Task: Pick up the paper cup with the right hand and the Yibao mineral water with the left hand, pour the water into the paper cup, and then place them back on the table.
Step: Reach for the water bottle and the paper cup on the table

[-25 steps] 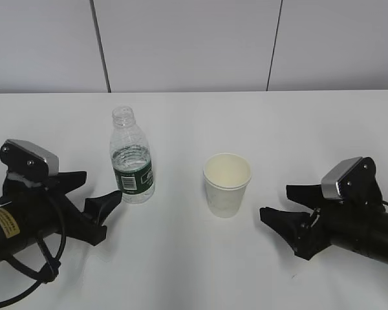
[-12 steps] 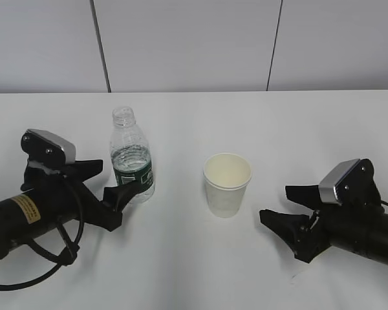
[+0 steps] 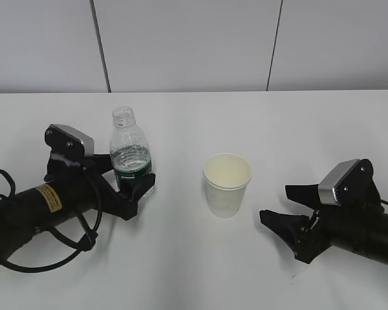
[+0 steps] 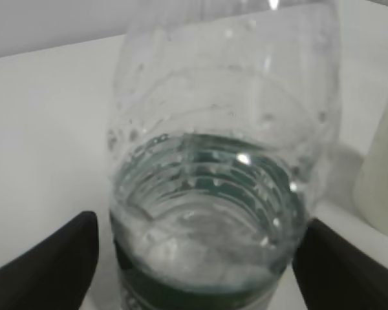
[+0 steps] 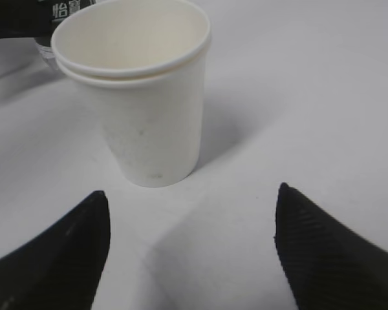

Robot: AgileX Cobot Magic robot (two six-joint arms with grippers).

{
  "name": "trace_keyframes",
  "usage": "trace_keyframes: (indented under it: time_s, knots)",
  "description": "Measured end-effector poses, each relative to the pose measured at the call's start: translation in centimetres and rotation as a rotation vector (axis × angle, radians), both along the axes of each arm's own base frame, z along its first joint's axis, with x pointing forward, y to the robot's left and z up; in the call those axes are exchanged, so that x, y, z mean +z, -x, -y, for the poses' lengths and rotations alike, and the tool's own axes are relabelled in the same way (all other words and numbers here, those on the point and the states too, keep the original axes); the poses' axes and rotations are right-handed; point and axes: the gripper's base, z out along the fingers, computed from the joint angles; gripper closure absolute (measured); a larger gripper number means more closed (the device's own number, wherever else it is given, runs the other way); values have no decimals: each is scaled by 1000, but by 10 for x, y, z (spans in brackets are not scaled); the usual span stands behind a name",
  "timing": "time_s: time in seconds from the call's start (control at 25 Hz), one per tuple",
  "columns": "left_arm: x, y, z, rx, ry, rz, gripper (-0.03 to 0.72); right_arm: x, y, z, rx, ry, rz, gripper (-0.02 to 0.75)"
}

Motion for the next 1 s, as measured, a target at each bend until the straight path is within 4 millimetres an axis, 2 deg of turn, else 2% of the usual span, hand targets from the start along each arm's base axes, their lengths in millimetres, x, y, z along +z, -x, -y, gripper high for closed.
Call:
trace_keyframes:
  time_s: [0.28,0.64,1.0]
  knots:
    - [-6,-4,2,-1,4,-12,140,0,-1,0,1,5,5,151]
    - [-6,-5,2,-6,6,-9,279,1,-3,0,1,5,13,150]
    - [-6,-5,2,-6,7,-10,330,4,-12,-1,22,6,49,150]
